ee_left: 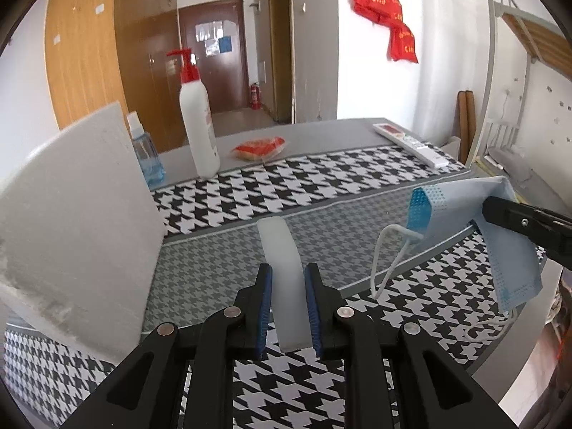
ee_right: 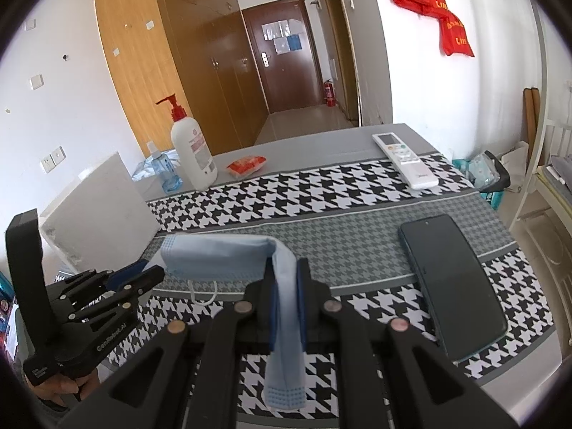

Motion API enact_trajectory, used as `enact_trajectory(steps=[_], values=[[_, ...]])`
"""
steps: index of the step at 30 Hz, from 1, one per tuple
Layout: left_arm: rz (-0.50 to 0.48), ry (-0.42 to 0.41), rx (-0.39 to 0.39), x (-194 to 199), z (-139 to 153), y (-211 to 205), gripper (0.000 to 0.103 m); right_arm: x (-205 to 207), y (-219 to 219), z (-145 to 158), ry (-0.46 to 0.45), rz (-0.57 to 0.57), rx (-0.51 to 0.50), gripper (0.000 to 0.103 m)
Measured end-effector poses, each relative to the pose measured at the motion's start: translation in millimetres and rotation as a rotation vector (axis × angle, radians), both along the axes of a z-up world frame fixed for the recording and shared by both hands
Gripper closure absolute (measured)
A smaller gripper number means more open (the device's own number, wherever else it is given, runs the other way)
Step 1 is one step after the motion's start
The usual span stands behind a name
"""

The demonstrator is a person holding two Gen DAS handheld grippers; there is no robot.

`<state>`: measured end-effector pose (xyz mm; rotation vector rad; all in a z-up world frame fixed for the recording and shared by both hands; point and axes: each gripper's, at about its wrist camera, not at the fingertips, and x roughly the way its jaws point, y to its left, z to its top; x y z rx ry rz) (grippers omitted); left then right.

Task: Organize soft objects
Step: 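Carry the foam stick with the left tool and the mask with the right tool toward the foam box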

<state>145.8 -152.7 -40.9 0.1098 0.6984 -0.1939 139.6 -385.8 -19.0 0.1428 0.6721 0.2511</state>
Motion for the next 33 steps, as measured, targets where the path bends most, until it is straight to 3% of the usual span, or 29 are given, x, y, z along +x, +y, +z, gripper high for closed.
enact_trajectory(steps=[17,33], values=[[-0.034,-0.118,-0.002,-16.6,42.7,20.5,0.083,-0.9,20.9,21.6,-0.074,0.002,0.031,0.09],[-0.079,-0.182,-0.034,-24.4,64.1,41.3,0.083,-5.3,43.4,32.4,-0.107,-0.003,0.028,0.09]])
